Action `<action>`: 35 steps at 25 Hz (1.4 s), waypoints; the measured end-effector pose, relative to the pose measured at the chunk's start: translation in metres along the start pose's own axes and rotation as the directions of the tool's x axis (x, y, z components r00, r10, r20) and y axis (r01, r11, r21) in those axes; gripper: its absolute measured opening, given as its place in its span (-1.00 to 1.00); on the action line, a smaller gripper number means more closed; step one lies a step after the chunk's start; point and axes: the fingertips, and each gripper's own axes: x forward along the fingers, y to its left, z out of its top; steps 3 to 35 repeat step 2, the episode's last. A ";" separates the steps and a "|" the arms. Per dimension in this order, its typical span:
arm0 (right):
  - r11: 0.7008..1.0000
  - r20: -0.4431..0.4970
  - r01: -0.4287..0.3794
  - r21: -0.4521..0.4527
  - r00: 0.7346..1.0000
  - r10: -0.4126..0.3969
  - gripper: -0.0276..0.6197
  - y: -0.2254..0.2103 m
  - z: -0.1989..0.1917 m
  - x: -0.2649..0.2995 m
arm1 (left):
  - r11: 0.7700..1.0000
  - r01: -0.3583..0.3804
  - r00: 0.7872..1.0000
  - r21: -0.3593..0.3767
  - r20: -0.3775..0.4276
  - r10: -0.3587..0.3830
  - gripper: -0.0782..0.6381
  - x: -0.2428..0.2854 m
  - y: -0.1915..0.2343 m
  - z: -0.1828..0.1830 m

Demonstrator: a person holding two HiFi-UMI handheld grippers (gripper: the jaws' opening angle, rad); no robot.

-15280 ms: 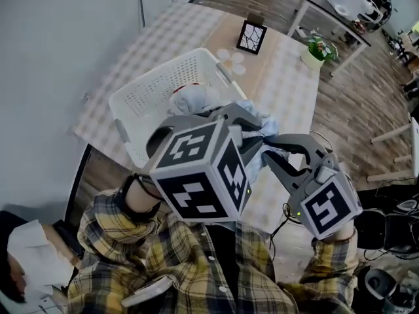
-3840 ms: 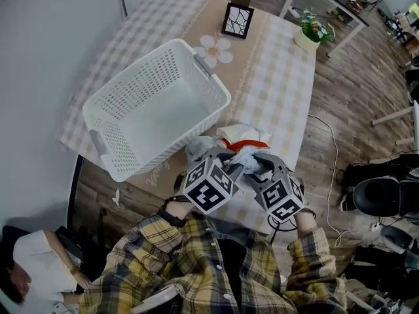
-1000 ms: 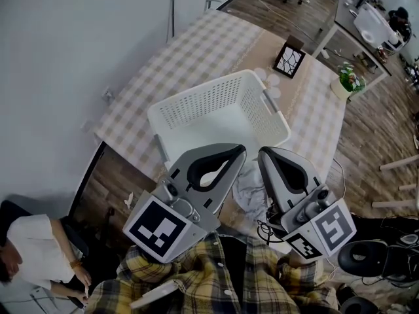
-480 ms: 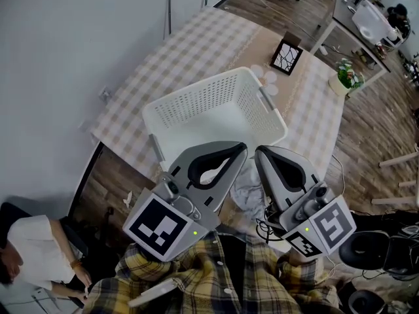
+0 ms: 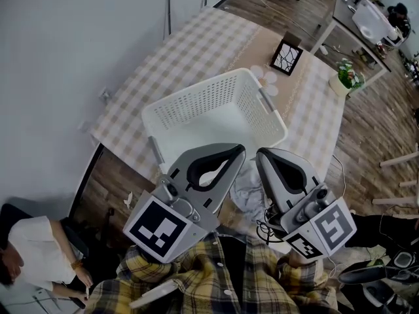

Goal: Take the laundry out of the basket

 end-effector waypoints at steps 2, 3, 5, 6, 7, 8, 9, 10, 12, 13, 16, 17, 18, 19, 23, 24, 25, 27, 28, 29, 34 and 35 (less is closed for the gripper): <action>1.000 0.001 0.001 0.000 1.000 -0.001 -0.91 -0.001 -0.001 -0.002 | 1.000 0.000 1.000 0.003 0.000 0.000 -0.75 0.002 -0.002 -0.001; 1.000 0.001 0.001 0.000 1.000 -0.001 -0.91 -0.001 -0.001 -0.002 | 1.000 0.000 1.000 0.003 0.000 0.000 -0.75 0.002 -0.002 -0.001; 1.000 0.001 0.001 0.000 1.000 -0.001 -0.91 -0.001 -0.001 -0.002 | 1.000 0.000 1.000 0.003 0.000 0.000 -0.75 0.002 -0.002 -0.001; 1.000 0.001 0.001 0.000 1.000 -0.001 -0.91 -0.001 -0.001 -0.002 | 1.000 0.000 1.000 0.003 0.000 0.000 -0.75 0.002 -0.002 -0.001; 1.000 0.001 0.001 0.000 1.000 -0.001 -0.91 -0.001 -0.001 -0.002 | 1.000 0.000 1.000 0.003 0.000 0.000 -0.75 0.002 -0.002 -0.001; 1.000 0.001 0.001 0.000 1.000 -0.001 -0.91 -0.001 -0.001 -0.002 | 1.000 0.000 1.000 0.003 0.000 0.000 -0.75 0.002 -0.002 -0.001; 1.000 0.001 0.001 0.000 1.000 -0.001 -0.91 -0.001 -0.001 -0.002 | 1.000 0.000 1.000 0.003 0.000 0.000 -0.75 0.002 -0.002 -0.001; 1.000 0.001 0.001 0.000 1.000 -0.001 -0.91 -0.001 -0.001 -0.002 | 1.000 0.000 1.000 0.003 0.000 0.000 -0.75 0.002 -0.002 -0.001; 1.000 0.001 0.001 0.000 1.000 -0.001 -0.91 -0.001 -0.001 -0.002 | 1.000 0.000 1.000 0.003 0.000 0.000 -0.75 0.002 -0.002 -0.001; 1.000 0.001 0.001 0.000 1.000 -0.001 -0.91 -0.001 -0.001 -0.002 | 1.000 0.000 1.000 0.003 0.000 0.000 -0.75 0.002 -0.002 -0.001; 1.000 0.001 0.001 0.000 1.000 -0.001 -0.91 -0.001 -0.001 -0.002 | 1.000 0.000 1.000 0.003 0.000 0.000 -0.75 0.002 -0.002 -0.001; 1.000 0.001 0.001 0.000 1.000 -0.001 -0.91 -0.001 -0.001 -0.002 | 1.000 0.000 1.000 0.003 0.000 0.000 -0.75 0.002 -0.002 -0.001; 1.000 0.001 0.001 0.000 1.000 -0.001 -0.91 -0.001 -0.001 -0.002 | 1.000 0.000 1.000 0.003 0.000 0.000 -0.75 0.002 -0.002 -0.001; 1.000 0.001 0.001 0.000 1.000 -0.001 -0.91 -0.001 -0.001 -0.002 | 1.000 0.000 1.000 0.003 0.000 0.000 -0.75 0.002 -0.002 -0.001; 1.000 0.001 0.001 0.000 1.000 -0.001 -0.91 -0.001 -0.001 -0.002 | 1.000 0.000 1.000 0.003 0.000 0.000 -0.75 0.002 -0.002 -0.001; 1.000 0.001 0.001 0.000 1.000 -0.001 -0.91 -0.001 -0.001 -0.002 | 1.000 0.000 1.000 0.003 0.000 0.000 -0.75 0.002 -0.002 -0.001; 1.000 0.001 0.001 0.000 1.000 -0.001 -0.91 -0.001 -0.001 -0.002 | 1.000 0.000 1.000 0.003 0.000 0.000 -0.75 0.002 -0.002 -0.001; 1.000 0.001 0.001 0.000 1.000 -0.001 -0.91 -0.001 -0.001 -0.002 | 1.000 0.000 1.000 0.003 0.000 0.000 -0.75 0.002 -0.002 -0.001; 1.000 0.001 0.001 0.000 1.000 -0.001 -0.91 -0.001 -0.001 -0.002 | 1.000 0.000 1.000 0.003 0.000 0.000 -0.75 0.002 -0.002 -0.001; 1.000 0.001 0.001 0.000 1.000 -0.001 -0.91 -0.001 -0.001 -0.002 | 1.000 0.000 1.000 0.003 0.000 0.000 -0.75 0.002 -0.002 -0.001; 1.000 0.001 0.001 0.000 1.000 -0.001 -0.91 -0.001 -0.001 -0.002 | 1.000 0.000 1.000 0.003 0.000 0.000 -0.75 0.002 -0.002 -0.001; 1.000 0.001 0.001 0.000 1.000 -0.001 -0.91 -0.001 -0.001 -0.002 | 1.000 0.000 1.000 0.003 0.000 0.000 -0.75 0.002 -0.002 -0.001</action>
